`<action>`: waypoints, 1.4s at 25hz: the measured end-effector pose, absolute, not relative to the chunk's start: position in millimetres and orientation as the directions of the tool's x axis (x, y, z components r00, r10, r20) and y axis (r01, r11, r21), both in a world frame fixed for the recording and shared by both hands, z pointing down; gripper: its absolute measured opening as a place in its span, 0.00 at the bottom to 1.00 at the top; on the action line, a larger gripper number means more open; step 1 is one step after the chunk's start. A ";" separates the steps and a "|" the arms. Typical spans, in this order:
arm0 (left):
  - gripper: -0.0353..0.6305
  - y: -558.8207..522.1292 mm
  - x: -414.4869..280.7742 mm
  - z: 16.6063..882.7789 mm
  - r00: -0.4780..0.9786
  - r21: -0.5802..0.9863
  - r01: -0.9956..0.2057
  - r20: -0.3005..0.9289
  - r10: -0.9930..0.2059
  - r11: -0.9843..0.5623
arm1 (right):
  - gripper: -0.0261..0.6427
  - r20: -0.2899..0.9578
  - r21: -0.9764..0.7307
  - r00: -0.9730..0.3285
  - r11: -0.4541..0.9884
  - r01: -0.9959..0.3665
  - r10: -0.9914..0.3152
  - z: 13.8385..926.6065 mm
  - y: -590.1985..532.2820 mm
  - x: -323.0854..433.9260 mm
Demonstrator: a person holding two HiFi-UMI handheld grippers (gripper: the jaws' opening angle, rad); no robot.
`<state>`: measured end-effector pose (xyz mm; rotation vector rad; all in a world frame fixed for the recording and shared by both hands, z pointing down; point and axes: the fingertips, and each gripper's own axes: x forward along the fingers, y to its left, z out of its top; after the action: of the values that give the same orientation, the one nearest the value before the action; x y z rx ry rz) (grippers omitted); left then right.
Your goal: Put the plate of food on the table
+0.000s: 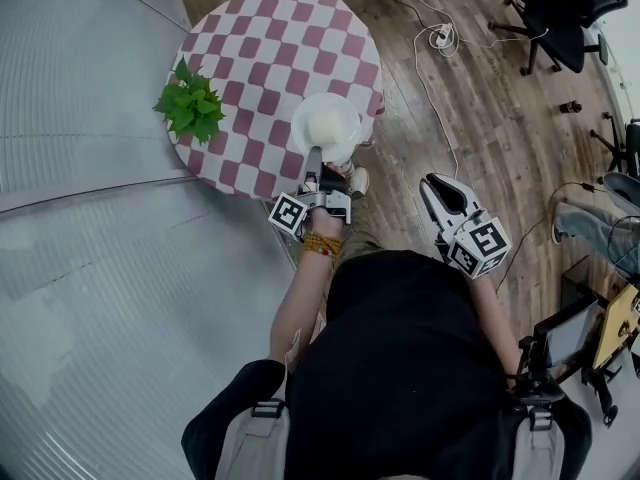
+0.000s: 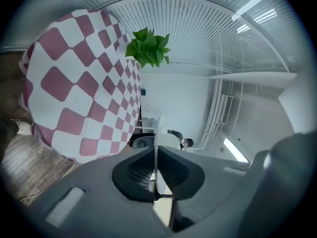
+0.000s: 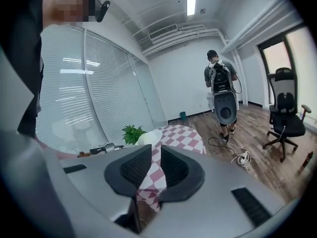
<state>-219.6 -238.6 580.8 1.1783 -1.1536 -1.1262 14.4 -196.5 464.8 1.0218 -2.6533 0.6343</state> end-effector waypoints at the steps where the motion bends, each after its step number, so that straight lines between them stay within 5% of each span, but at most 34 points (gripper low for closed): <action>1: 0.07 -252.3 -226.1 593.1 0.083 0.996 0.024 0.083 -0.993 0.085 | 0.13 0.369 -0.307 -0.722 0.657 -0.689 -0.585 467.9 -204.0 8.6; 15: 0.07 -441.9 -215.8 669.3 0.206 0.979 -0.054 0.205 -0.957 0.198 | 0.13 0.462 -0.299 -0.405 0.291 -0.909 -0.789 495.1 -274.1 78.8; 24: 0.07 -464.8 -205.9 745.6 0.245 0.931 -0.104 0.365 -0.898 0.350 | 0.13 0.437 -0.269 -0.318 0.215 -0.939 -0.841 490.9 -284.3 98.3; 35: 0.07 -483.8 -205.3 770.7 0.226 0.917 -0.065 0.398 -0.889 0.394 | 0.13 0.441 -0.261 -0.297 0.195 -0.945 -0.847 487.5 -291.8 103.3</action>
<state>-205.3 -483.8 770.7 1.0197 -1.2146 -0.7308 103.3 -291.8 487.5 1.7283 -2.2660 0.7289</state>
